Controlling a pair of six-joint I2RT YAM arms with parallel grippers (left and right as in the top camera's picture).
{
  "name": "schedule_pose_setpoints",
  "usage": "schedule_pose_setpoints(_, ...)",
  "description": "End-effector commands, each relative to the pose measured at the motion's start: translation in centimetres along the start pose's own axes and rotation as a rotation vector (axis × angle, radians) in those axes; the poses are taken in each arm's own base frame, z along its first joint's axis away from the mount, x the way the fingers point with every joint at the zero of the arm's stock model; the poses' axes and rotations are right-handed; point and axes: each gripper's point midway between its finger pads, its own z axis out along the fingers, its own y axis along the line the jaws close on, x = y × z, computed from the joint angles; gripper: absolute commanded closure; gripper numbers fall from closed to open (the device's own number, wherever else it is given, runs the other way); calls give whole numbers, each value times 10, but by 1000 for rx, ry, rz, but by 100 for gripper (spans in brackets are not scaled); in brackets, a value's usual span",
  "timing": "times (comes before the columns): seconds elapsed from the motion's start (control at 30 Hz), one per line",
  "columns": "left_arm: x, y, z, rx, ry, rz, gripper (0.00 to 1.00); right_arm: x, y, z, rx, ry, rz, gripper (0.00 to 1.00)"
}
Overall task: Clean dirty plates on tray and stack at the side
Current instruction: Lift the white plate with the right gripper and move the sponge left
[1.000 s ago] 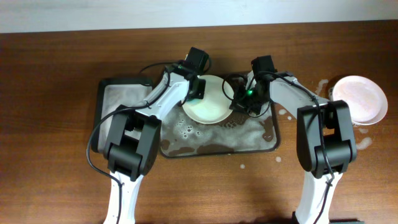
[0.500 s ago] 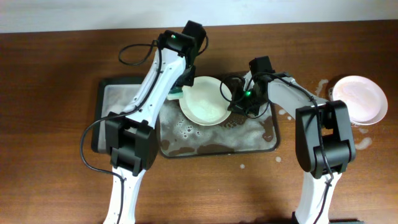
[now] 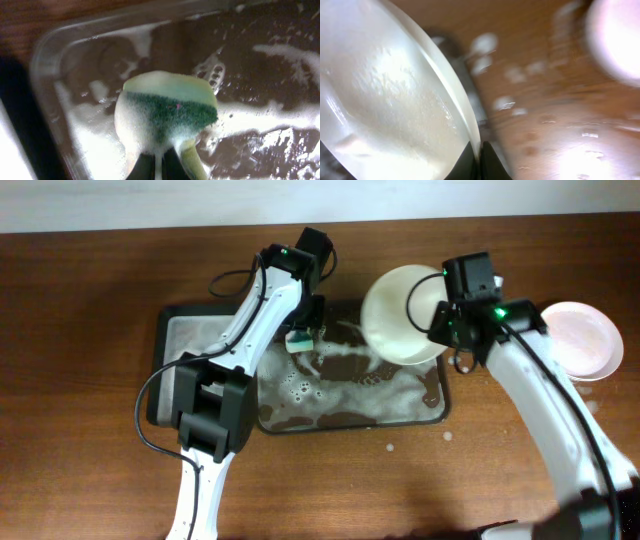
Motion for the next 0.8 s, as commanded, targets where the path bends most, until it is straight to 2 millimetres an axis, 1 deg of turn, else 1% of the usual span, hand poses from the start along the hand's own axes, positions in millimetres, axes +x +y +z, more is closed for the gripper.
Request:
schedule_pose_setpoints(0.0, 13, -15, 23, 84, 43, -17, 99, -26, -36, -46, 277, -257, 18, 96)
schedule_pose_setpoints(0.03, 15, -16, 29, 87, 45, -17, 99, -26, -33, -61, 342, -330, -3, 96)
schedule_pose_setpoints(0.1, 19, -16, 37, 90, 56, -16, 99, -23, -23, -80, 436, -460, -59, 96)
schedule_pose_setpoints(0.2, 24, -16, 47, 88, 65, -21, 99, -7, -8, -96, 506, -630, -101, 96)
schedule_pose_setpoints(0.27, 24, -17, 53, 94, 61, -43, 99, 7, -1, -102, 534, -729, -132, 96)
schedule_pose_setpoints(0.3, 24, -19, 56, 110, 59, -45, 99, 10, -1, -102, 539, -748, -143, 96)
schedule_pose_setpoints(0.37, 25, -19, 59, 116, 57, -47, 99, 19, 2, -95, 533, -748, -162, 96)
schedule_pose_setpoints(0.43, 24, -21, 61, 119, 52, -44, 99, 23, 1, -90, 538, -745, -171, 96)
schedule_pose_setpoints(0.77, 23, -22, 61, 120, 47, -43, 99, 24, 1, -89, 536, -746, -169, 96)
